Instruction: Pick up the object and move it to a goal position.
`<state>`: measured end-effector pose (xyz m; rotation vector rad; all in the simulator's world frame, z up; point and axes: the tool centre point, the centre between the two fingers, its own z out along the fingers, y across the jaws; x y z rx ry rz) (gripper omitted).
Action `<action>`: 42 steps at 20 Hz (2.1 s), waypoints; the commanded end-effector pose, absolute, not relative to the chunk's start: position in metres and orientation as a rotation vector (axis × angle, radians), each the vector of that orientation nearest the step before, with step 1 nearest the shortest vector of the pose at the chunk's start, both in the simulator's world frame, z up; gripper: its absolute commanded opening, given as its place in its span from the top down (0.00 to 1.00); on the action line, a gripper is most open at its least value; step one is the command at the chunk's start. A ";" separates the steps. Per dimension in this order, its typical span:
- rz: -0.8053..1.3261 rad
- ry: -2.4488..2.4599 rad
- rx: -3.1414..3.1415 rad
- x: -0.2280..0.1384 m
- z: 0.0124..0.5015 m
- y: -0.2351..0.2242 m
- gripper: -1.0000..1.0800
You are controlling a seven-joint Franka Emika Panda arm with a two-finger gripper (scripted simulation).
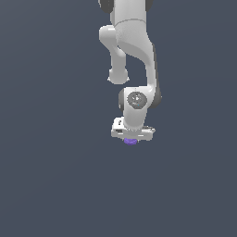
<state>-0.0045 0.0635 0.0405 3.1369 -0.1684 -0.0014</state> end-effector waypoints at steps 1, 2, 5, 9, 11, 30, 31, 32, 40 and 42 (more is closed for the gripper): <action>0.000 -0.169 3.137 -0.004 0.040 0.064 1.00; 0.000 -0.169 3.137 -0.004 0.040 0.064 1.00; 0.000 -0.169 3.137 -0.004 0.040 0.064 1.00; 0.000 -0.169 3.137 -0.004 0.040 0.064 1.00; 0.003 -0.169 3.137 -0.003 0.041 0.063 1.00; 0.002 -0.169 3.137 0.062 0.072 -0.012 1.00; 0.002 -0.169 3.137 0.067 0.074 -0.018 1.00; 0.002 -0.169 3.137 0.072 0.077 -0.023 1.00; 0.001 -0.169 3.137 0.108 0.092 -0.062 1.00; 0.001 -0.169 3.137 0.115 0.095 -0.069 1.00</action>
